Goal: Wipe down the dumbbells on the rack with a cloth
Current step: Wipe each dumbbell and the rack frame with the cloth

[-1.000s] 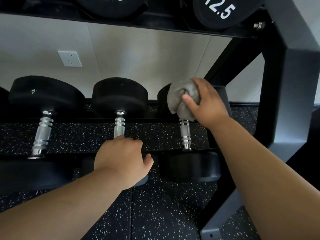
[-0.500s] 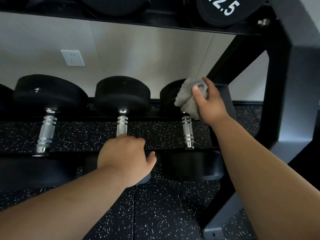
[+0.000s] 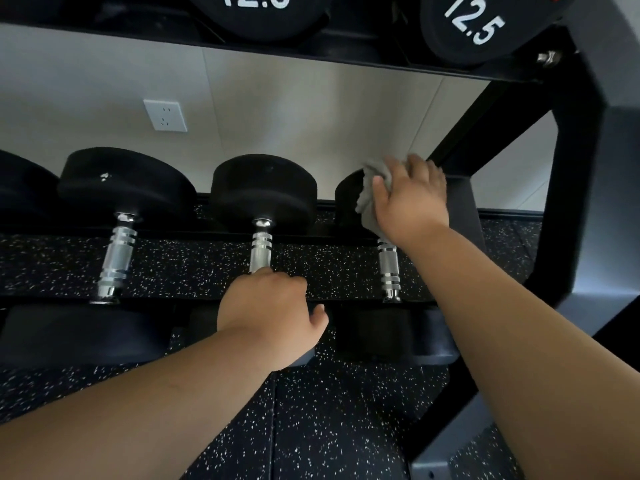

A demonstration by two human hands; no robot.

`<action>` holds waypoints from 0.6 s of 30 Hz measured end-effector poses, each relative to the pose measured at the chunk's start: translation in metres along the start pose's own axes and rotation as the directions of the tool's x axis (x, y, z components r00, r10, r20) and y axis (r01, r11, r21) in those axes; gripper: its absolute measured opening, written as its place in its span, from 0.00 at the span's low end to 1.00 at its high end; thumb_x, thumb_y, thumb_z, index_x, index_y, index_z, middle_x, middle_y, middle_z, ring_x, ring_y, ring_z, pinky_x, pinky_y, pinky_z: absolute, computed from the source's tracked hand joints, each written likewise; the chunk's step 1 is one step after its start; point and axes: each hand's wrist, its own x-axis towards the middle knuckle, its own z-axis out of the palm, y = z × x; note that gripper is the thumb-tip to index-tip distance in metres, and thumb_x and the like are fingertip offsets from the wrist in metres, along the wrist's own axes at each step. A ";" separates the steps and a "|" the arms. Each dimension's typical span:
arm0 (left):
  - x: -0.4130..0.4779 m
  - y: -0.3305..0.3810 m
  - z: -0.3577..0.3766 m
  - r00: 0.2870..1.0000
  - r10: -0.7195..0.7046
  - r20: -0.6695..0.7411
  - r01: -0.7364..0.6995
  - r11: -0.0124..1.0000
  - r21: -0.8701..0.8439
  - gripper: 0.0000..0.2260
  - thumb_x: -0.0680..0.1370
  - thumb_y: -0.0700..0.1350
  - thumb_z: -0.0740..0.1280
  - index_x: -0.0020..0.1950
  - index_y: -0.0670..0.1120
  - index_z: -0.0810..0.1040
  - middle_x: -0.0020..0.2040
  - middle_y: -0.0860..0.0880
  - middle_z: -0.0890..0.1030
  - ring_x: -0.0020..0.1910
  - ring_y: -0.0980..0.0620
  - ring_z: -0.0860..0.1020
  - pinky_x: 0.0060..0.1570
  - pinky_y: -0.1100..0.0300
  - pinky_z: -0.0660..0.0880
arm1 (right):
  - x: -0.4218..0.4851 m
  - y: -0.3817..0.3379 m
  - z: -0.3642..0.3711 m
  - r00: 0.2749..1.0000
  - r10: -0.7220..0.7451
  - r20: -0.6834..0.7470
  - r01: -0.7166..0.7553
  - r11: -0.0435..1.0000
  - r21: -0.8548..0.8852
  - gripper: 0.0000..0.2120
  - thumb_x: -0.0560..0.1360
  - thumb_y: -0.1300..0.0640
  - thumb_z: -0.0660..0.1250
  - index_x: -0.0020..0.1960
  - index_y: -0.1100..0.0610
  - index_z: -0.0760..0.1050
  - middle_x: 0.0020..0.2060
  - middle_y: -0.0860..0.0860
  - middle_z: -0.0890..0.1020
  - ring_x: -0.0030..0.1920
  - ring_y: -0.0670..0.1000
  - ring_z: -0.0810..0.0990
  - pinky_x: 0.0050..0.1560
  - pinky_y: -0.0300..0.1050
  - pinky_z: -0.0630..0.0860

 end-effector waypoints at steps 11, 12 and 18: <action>0.000 0.001 -0.001 1.000 -0.013 0.004 0.013 1.000 -0.002 0.20 0.78 0.67 0.57 0.46 0.53 0.78 0.39 0.55 0.77 0.43 0.52 0.75 0.41 0.55 0.68 | -0.024 0.000 -0.006 0.884 -0.442 0.153 0.466 0.854 -0.232 0.26 0.84 0.39 0.46 0.77 0.44 0.67 0.80 0.54 0.62 0.81 0.65 0.50 0.81 0.63 0.43; 0.000 0.001 -0.001 1.000 -0.016 -0.002 0.016 1.000 -0.009 0.20 0.78 0.67 0.57 0.46 0.53 0.79 0.39 0.55 0.78 0.43 0.52 0.75 0.41 0.55 0.68 | -0.027 -0.003 -0.006 0.883 -0.446 0.144 0.468 0.862 -0.196 0.26 0.84 0.39 0.47 0.77 0.44 0.69 0.80 0.53 0.63 0.82 0.64 0.49 0.81 0.60 0.41; -0.002 -0.001 -0.005 0.998 -0.021 -0.059 0.012 0.989 -0.147 0.19 0.77 0.67 0.60 0.46 0.53 0.78 0.40 0.54 0.78 0.42 0.52 0.76 0.40 0.55 0.73 | -0.063 -0.047 -0.013 0.960 -0.230 0.162 0.161 0.921 0.354 0.23 0.86 0.43 0.50 0.76 0.48 0.70 0.72 0.54 0.75 0.77 0.58 0.66 0.81 0.49 0.53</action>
